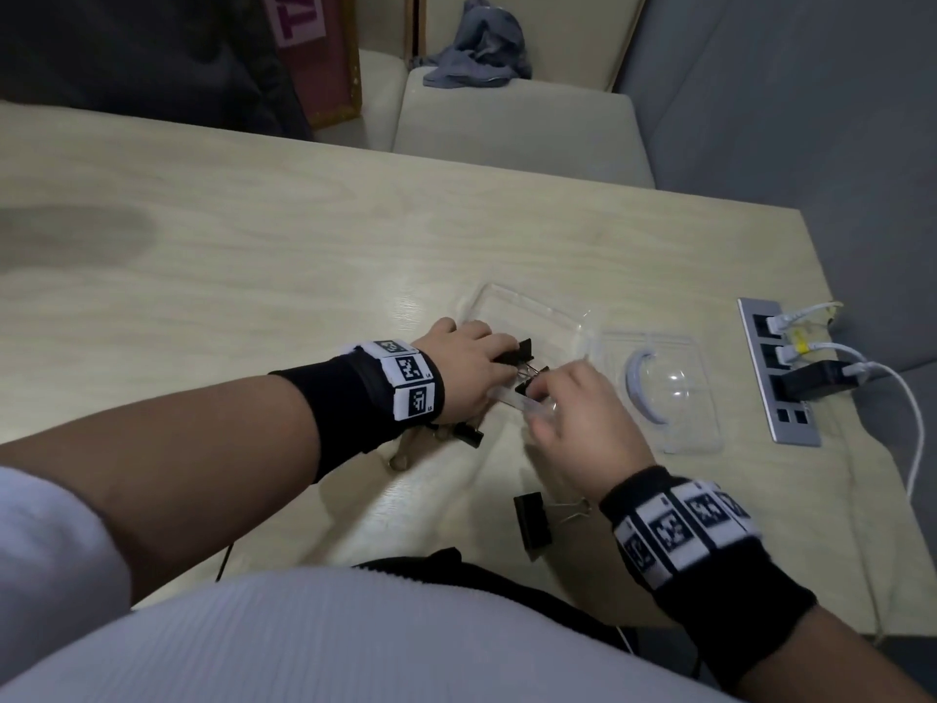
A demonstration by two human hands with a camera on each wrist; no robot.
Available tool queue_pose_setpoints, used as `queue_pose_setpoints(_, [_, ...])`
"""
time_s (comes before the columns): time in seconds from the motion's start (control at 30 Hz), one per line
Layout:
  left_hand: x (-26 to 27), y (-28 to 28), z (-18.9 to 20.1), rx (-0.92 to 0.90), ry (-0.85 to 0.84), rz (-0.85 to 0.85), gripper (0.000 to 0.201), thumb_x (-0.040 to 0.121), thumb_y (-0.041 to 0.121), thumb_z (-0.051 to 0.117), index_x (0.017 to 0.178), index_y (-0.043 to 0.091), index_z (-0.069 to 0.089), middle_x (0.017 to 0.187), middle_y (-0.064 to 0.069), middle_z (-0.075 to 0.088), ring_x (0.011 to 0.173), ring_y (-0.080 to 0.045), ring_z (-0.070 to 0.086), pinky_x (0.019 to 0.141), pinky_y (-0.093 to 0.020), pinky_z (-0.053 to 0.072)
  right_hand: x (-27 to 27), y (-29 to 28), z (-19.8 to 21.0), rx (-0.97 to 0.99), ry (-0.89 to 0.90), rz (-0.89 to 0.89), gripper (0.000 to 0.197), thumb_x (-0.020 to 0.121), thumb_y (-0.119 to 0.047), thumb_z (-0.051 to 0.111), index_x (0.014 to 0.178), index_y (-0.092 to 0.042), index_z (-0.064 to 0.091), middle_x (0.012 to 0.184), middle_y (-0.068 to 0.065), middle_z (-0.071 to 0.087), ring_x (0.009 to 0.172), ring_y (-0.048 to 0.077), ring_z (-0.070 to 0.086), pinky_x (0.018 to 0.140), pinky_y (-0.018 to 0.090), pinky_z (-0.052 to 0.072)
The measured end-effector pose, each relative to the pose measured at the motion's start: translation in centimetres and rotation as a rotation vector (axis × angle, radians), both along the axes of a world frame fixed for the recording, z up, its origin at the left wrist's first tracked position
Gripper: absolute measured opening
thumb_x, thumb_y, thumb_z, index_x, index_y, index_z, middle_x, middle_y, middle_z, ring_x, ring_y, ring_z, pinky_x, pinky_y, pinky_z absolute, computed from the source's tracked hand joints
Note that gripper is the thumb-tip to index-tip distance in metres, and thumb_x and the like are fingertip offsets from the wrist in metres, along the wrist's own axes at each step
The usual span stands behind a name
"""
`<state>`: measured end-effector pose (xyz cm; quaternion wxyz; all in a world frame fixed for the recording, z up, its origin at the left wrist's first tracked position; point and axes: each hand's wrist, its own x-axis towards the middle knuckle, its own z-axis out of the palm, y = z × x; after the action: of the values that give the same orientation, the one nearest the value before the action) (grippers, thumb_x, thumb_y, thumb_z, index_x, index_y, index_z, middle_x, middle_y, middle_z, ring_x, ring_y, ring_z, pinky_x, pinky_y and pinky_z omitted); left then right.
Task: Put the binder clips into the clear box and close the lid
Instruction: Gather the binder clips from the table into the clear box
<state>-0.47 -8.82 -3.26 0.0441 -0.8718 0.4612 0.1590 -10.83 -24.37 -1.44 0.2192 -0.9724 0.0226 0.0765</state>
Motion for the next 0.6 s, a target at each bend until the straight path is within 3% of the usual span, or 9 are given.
queue_pose_setpoints(0.07, [-0.1,-0.1,0.2,-0.028,-0.025,-0.007,0.046,0.09,0.04,0.049,0.136,0.035,0.048,0.148,0.005,0.034,0.132,-0.023,0.035,0.099,-0.043,0.037,-1.7,0.1,0.3,-0.041,0.213,0.116,0.027,0.082,-0.04,0.062,0.104,-0.025,0.057,0.102,-0.006,0.05,0.1,0.017,0.053,0.083,0.035,0.047])
queue_pose_setpoints(0.17, [-0.1,-0.1,0.6,-0.079,-0.019,0.043,0.045,0.089,0.04,0.051,0.134,0.035,0.049,0.145,0.003,0.036,0.131,-0.023,0.036,0.1,-0.043,0.037,-4.3,0.0,-0.4,-0.251,0.512,0.248,0.064,0.065,-0.056,0.074,0.117,-0.027,0.048,0.111,-0.002,0.045,0.102,0.021,0.05,0.084,0.038,0.048])
queue_pose_setpoints(0.27, [0.3,0.3,1.3,-0.098,0.009,0.126,0.046,0.09,0.039,0.051,0.135,0.032,0.049,0.145,0.001,0.036,0.132,-0.025,0.035,0.102,-0.044,0.035,-5.7,0.3,-2.0,-0.34,0.447,0.296,0.063,0.067,-0.045,0.074,0.118,-0.025,0.043,0.113,0.002,0.042,0.1,0.025,0.05,0.079,0.039,0.049])
queue_pose_setpoints(0.4, [0.9,1.6,2.1,-0.141,0.014,0.224,0.035,0.089,0.03,0.051,0.123,0.028,0.057,0.129,-0.002,0.047,0.117,-0.027,0.045,0.093,-0.041,0.041,-5.1,0.3,-2.3,-0.231,0.396,0.252,0.052,0.072,-0.044,0.07,0.114,-0.023,0.048,0.11,0.001,0.046,0.098,0.024,0.052,0.079,0.038,0.047])
queue_pose_setpoints(0.5, [1.2,2.9,2.4,-0.143,0.079,0.266,0.027,0.088,0.027,0.051,0.114,0.025,0.059,0.114,-0.002,0.058,0.105,-0.027,0.056,0.083,-0.036,0.048,-4.5,0.3,-1.3,0.006,0.348,0.112,0.05,0.072,-0.042,0.072,0.113,-0.027,0.048,0.108,-0.005,0.05,0.09,0.013,0.053,0.078,0.031,0.049])
queue_pose_setpoints(0.6, [1.1,4.1,2.5,-0.064,0.17,0.242,0.024,0.087,0.033,0.055,0.109,0.026,0.06,0.107,0.001,0.063,0.099,-0.024,0.061,0.075,-0.03,0.047,-3.2,0.4,0.5,0.336,0.184,-0.11,0.055,0.078,-0.032,0.075,0.124,-0.029,0.044,0.107,-0.009,0.054,0.079,0.003,0.058,0.064,0.013,0.051])
